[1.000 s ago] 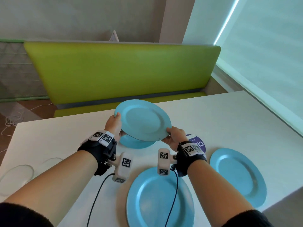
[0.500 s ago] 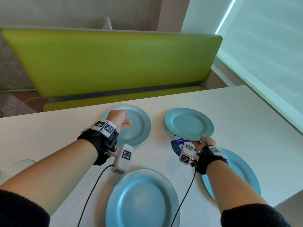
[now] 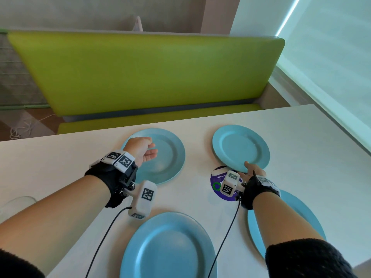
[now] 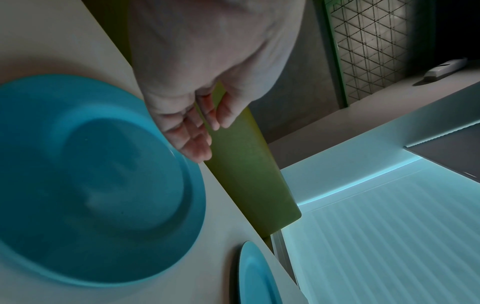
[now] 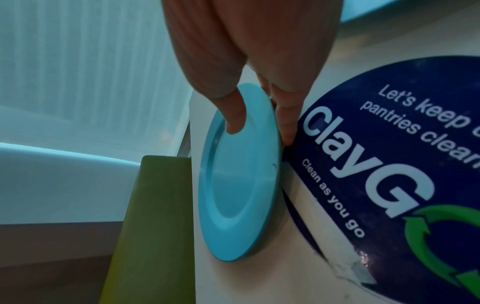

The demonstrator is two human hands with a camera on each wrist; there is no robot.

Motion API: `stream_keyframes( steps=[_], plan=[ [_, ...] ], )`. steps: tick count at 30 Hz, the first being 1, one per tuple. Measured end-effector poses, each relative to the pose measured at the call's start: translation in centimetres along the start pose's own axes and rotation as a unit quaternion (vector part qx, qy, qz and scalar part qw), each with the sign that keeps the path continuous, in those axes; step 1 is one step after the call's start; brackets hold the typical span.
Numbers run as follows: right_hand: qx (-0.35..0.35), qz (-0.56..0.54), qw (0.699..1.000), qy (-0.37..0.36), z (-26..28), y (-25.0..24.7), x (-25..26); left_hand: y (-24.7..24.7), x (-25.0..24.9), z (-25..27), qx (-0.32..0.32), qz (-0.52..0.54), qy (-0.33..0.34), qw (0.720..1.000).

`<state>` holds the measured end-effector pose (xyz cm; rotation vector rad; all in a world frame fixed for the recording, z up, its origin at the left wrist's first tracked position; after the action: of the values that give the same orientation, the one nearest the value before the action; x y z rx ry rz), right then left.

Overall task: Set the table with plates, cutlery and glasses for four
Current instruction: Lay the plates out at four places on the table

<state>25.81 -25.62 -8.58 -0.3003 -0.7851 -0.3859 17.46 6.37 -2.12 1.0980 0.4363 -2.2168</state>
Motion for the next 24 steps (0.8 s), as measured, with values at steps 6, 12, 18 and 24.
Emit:
stream_keyframes(
  steps=[6, 12, 18, 24],
  plan=[
    [-0.009, 0.048, 0.999, -0.020, 0.3, 0.6, 0.6, 0.2, 0.4, 0.0, 0.004, -0.005, -0.005, 1.000],
    [-0.014, 0.103, 0.994, -0.031, -0.2, 0.8, 1.0, 0.1, 0.8, 0.3, 0.005, -0.012, -0.020, 1.000],
    [-0.005, 0.127, 0.991, -0.040, -1.2, 0.7, 0.7, -0.3, 1.1, 0.8, 0.007, -0.012, -0.025, 1.000],
    [0.015, 0.116, 0.992, -0.047, 1.7, 1.3, 1.0, -1.1, 1.8, 1.7, 0.019, -0.023, -0.032, 0.999]
  ],
)
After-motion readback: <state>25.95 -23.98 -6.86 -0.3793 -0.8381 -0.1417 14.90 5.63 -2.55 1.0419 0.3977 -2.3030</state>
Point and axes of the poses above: each hand's wrist, its own z-axis away from the middle knuckle, its own y-axis out of the palm, x = y × z, the point moved 1 cm from there along -z, towards the middle knuckle, and after that the axes turned 5 degrees about -x, right-handed, at the moved point
